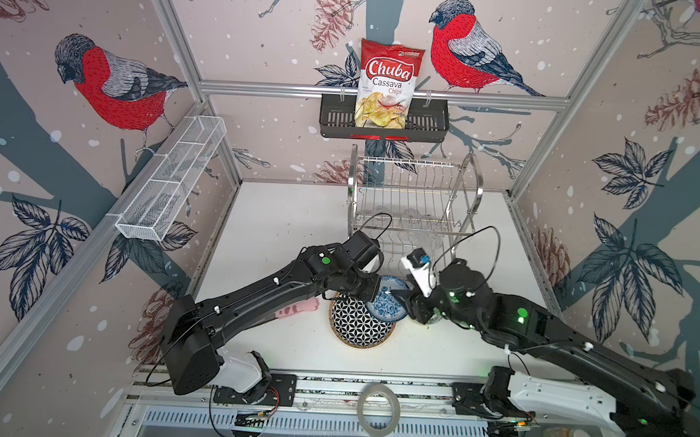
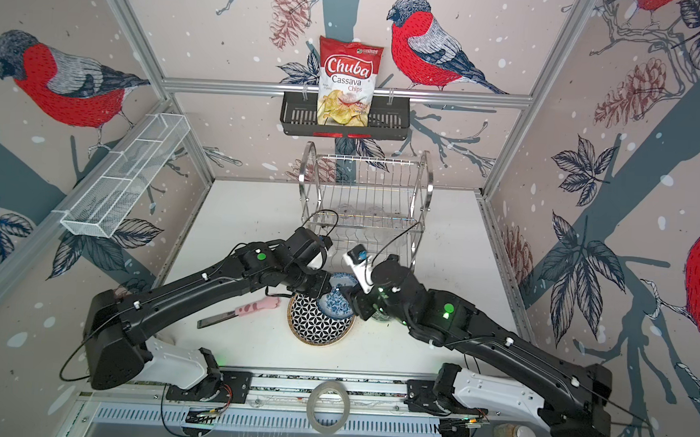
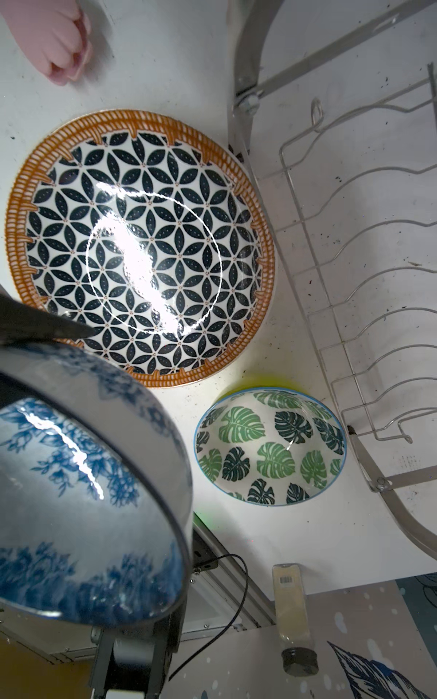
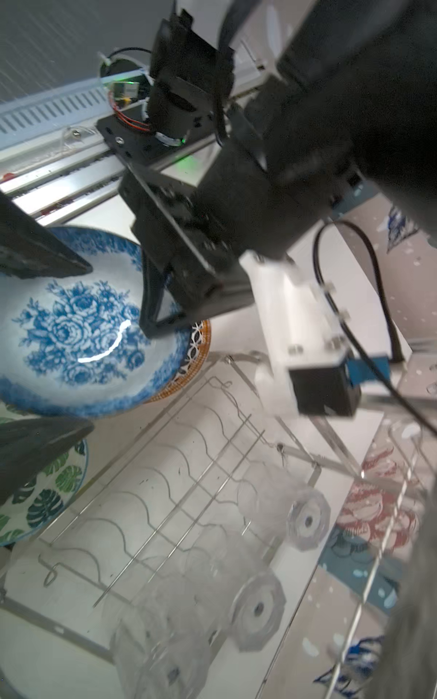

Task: Unload the mixed dishes from the dish rack
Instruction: 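Lower the blue-floral bowl onto the green-leaf bowl with the right gripper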

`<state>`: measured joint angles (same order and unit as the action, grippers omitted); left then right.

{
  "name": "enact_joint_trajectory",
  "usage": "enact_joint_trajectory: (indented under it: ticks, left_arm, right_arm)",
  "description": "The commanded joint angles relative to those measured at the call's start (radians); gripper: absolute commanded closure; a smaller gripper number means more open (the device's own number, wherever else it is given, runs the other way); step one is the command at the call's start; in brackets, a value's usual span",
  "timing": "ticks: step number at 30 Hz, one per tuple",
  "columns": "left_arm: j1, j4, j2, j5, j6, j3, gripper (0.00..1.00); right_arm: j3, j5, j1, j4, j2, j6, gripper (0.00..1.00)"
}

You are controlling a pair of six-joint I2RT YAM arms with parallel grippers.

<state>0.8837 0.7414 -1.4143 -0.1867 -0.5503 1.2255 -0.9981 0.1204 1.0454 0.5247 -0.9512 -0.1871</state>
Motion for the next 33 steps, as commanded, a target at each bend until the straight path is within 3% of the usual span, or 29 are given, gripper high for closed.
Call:
enact_joint_trajectory:
  ticks: [1,9,14,17,20,26,31,33]
  left_arm:
    - [-0.002,-0.038,-0.003,-0.002,0.014,0.016,1.0]
    - [-0.002,-0.03,0.02,0.023,0.015,-0.004,1.0]
    - [-0.003,-0.03,0.046,0.045,0.015,-0.017,1.0]
    - [-0.005,-0.032,0.052,0.055,0.015,-0.021,1.0]
    - [-0.005,-0.039,0.054,0.063,0.019,-0.024,1.0]
    - [-0.009,-0.045,0.043,0.078,0.038,-0.005,0.99]
    - [-0.018,-0.067,0.081,0.091,0.03,-0.013,0.38]
    - [-0.023,-0.089,0.118,0.109,0.018,-0.031,0.31]
  right_arm:
    - [-0.009,-0.127,-0.082,0.015,-0.011,-0.053,0.43]
    - [-0.083,-0.215,-0.123,0.13,-0.252,-0.097,0.54]
    - [-0.094,-0.24,-0.122,0.122,-0.297,-0.102,0.63]
    - [-0.091,-0.255,-0.122,0.114,-0.31,-0.112,0.77]
    - [-0.09,-0.245,-0.111,0.112,-0.336,-0.133,1.0]
    - [-0.055,-0.241,-0.094,0.071,-0.322,-0.176,1.0]
    - [-0.031,-0.226,-0.126,0.105,-0.307,-0.19,1.0]
    - [-0.01,-0.217,-0.153,0.127,-0.275,-0.194,1.0]
